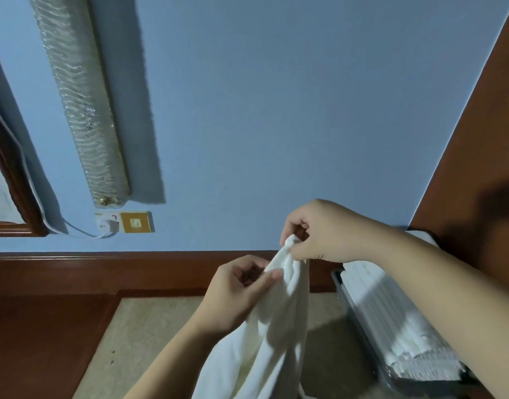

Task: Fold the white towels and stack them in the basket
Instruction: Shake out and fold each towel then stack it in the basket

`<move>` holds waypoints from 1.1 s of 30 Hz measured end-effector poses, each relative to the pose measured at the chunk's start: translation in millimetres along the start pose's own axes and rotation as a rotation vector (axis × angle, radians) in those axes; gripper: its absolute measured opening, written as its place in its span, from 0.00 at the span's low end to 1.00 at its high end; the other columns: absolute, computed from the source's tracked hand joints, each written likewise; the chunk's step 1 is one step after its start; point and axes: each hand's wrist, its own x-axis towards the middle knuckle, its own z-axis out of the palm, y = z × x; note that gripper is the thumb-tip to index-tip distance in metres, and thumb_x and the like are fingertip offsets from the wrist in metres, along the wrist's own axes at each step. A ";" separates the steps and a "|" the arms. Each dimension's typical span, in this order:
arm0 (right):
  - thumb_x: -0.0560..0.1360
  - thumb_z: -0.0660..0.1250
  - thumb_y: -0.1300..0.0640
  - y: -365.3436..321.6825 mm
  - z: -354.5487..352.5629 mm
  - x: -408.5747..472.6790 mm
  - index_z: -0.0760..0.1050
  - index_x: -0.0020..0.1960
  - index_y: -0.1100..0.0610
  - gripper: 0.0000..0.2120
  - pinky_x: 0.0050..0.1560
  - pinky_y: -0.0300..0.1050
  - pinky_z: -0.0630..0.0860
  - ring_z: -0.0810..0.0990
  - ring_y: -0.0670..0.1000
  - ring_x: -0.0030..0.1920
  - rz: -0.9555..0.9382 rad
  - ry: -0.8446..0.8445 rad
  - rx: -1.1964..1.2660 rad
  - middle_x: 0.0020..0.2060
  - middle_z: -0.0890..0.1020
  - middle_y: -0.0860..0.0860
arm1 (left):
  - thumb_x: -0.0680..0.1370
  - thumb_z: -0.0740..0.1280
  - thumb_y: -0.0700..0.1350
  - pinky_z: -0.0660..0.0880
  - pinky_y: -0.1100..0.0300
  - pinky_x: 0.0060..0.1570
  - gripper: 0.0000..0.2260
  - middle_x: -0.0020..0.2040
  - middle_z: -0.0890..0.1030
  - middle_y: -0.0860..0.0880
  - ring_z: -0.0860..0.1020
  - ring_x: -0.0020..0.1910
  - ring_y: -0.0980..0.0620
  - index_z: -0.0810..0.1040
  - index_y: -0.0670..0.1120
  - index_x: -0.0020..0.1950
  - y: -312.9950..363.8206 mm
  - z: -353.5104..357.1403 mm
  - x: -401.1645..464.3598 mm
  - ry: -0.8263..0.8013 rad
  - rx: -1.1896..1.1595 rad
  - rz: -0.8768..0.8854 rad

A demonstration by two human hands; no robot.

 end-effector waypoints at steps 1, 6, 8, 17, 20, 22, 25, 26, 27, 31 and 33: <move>0.71 0.71 0.58 -3.1 0.2 -2.5 0.84 0.43 0.46 0.08 0.32 0.37 0.68 0.73 0.42 0.30 -0.009 0.006 0.009 0.31 0.80 0.42 | 0.77 0.77 0.54 0.78 0.56 0.45 0.10 0.44 0.86 0.48 0.82 0.43 0.55 0.85 0.48 0.46 -3.5 -0.7 -2.3 -0.028 0.004 -0.002; 0.72 0.71 0.60 -8.6 9.8 -16.3 0.84 0.43 0.43 0.11 0.34 0.36 0.72 0.77 0.43 0.34 -0.046 0.029 0.048 0.38 0.83 0.43 | 0.76 0.75 0.63 0.65 0.59 0.71 0.14 0.69 0.76 0.61 0.69 0.75 0.57 0.86 0.52 0.45 -20.1 0.5 -15.1 -0.021 0.249 0.148; 0.72 0.72 0.61 -8.0 11.0 -21.0 0.85 0.44 0.42 0.12 0.42 0.43 0.79 0.82 0.45 0.39 -0.045 0.014 0.057 0.40 0.85 0.42 | 0.77 0.75 0.59 0.70 0.58 0.68 0.11 0.67 0.79 0.59 0.74 0.71 0.55 0.85 0.52 0.46 -18.6 3.1 -17.9 -0.064 0.208 0.185; 0.72 0.70 0.60 -13.1 4.8 -41.9 0.83 0.55 0.38 0.19 0.36 0.38 0.71 0.76 0.43 0.35 0.055 -0.102 -0.100 0.42 0.82 0.44 | 0.74 0.79 0.57 0.70 0.67 0.43 0.08 0.44 0.71 0.57 0.75 0.44 0.50 0.82 0.58 0.42 -21.6 16.2 -16.3 0.008 0.250 0.323; 0.71 0.68 0.59 -16.2 7.2 -42.5 0.83 0.53 0.42 0.16 0.36 0.40 0.71 0.78 0.43 0.38 0.151 -0.137 -0.321 0.38 0.82 0.41 | 0.76 0.77 0.59 0.67 0.67 0.45 0.08 0.45 0.66 0.57 0.72 0.46 0.53 0.85 0.57 0.48 -24.8 19.9 -7.8 -0.028 0.466 0.477; 0.70 0.65 0.59 -18.8 8.2 -41.6 0.83 0.44 0.46 0.11 0.35 0.42 0.72 0.79 0.46 0.40 0.167 -0.090 -0.421 0.36 0.82 0.42 | 0.77 0.75 0.59 0.67 0.64 0.46 0.07 0.46 0.64 0.55 0.69 0.46 0.52 0.86 0.56 0.47 -24.5 23.1 -3.0 -0.015 0.553 0.537; 0.71 0.63 0.60 -25.5 1.2 -39.6 0.81 0.43 0.46 0.12 0.42 0.47 0.79 0.80 0.46 0.46 0.149 0.014 -0.463 0.41 0.82 0.43 | 0.78 0.74 0.56 0.67 0.59 0.48 0.12 0.46 0.64 0.51 0.67 0.48 0.49 0.79 0.53 0.37 -18.3 27.3 0.6 0.099 0.559 0.557; 0.71 0.62 0.61 -27.5 -3.9 -39.2 0.80 0.43 0.45 0.12 0.45 0.49 0.80 0.79 0.46 0.46 0.132 0.053 -0.473 0.42 0.81 0.43 | 0.78 0.73 0.56 0.66 0.58 0.50 0.15 0.45 0.64 0.50 0.67 0.49 0.49 0.76 0.53 0.35 -15.0 27.0 1.8 0.142 0.548 0.548; 0.71 0.61 0.61 -30.3 -11.0 -39.5 0.79 0.43 0.45 0.13 0.47 0.50 0.80 0.78 0.46 0.47 0.111 0.093 -0.487 0.43 0.81 0.42 | 0.78 0.73 0.58 0.66 0.58 0.51 0.16 0.45 0.64 0.51 0.67 0.50 0.50 0.75 0.53 0.35 -11.3 25.6 3.5 0.171 0.531 0.527; 0.75 0.62 0.62 -41.0 -52.7 -41.5 0.80 0.47 0.45 0.14 0.49 0.46 0.75 0.75 0.41 0.46 0.009 0.223 -0.510 0.42 0.77 0.39 | 0.77 0.73 0.62 0.74 0.55 0.57 0.12 0.54 0.72 0.57 0.74 0.62 0.53 0.85 0.58 0.39 12.9 13.3 18.4 0.054 0.263 0.373; 0.76 0.63 0.63 -49.4 -73.0 -42.0 0.83 0.49 0.46 0.14 0.51 0.46 0.75 0.76 0.41 0.48 -0.052 0.245 -0.502 0.43 0.79 0.39 | 0.79 0.74 0.58 0.75 0.52 0.64 0.12 0.64 0.77 0.60 0.73 0.71 0.54 0.88 0.52 0.42 36.7 11.0 28.3 -0.119 0.091 0.319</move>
